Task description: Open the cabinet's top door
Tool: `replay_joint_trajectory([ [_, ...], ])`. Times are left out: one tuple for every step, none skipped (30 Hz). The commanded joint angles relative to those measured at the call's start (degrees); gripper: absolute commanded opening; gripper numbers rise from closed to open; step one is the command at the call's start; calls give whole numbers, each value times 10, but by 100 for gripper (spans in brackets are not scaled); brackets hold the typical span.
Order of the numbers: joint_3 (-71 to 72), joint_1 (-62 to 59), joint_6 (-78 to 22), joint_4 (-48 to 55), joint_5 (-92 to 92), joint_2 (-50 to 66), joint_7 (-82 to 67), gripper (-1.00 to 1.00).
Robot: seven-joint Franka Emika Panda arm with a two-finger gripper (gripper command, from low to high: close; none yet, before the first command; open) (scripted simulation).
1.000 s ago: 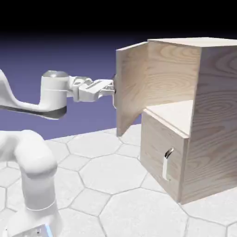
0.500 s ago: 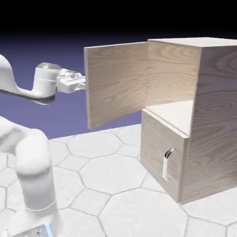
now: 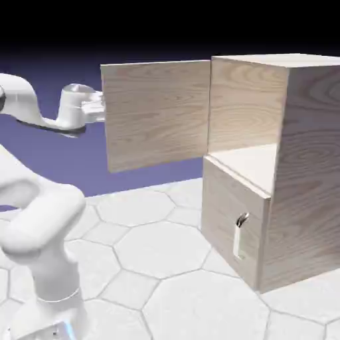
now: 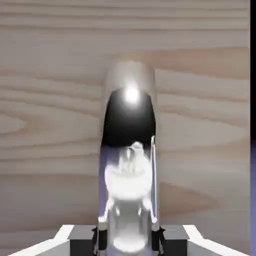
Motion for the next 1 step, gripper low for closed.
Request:
replay_joint_trajectory([
  [0, 0, -1, 0, 0, 0, 0, 100],
])
